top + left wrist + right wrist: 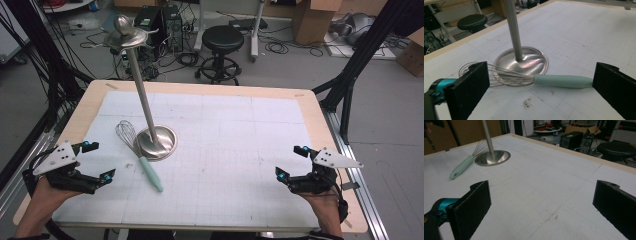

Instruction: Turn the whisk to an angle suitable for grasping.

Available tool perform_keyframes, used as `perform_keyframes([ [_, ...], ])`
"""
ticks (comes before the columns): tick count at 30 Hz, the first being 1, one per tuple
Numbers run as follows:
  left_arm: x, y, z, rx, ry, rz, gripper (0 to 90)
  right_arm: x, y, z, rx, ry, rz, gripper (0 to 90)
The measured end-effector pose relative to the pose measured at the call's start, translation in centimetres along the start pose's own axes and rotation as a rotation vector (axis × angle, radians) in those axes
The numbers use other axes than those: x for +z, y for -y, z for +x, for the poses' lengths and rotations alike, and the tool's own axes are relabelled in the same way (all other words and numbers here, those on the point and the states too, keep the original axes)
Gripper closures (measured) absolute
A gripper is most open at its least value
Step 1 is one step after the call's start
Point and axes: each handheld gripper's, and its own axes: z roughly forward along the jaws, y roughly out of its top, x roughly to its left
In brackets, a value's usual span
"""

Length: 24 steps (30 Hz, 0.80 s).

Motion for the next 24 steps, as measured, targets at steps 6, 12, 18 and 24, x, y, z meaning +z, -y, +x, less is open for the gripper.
perform_keyframes([
  [6, 1.3, -1.5, 0.5, 0.01, 0.022, 0.053, 1.8, 0.2, -0.2, 0.1, -0.002, -0.001, 0.002, 0.6],
  [12, 2.3, -2.4, 0.8, 0.039, 0.036, 0.106, 1.8, 0.2, -0.1, 0.1, -0.002, 0.004, 0.004, 0.7],
  [18, 3.7, -2.8, 1.2, 0.071, 0.053, 0.157, 8.2, 0.2, 0.0, 0.1, 0.0, 0.006, 0.015, 0.6],
  [24, 4.8, -3.1, 1.2, 0.1, 0.101, 0.205, 17.8, 0.1, 0.0, 0.0, 0.005, 0.006, 0.014, 0.6],
])
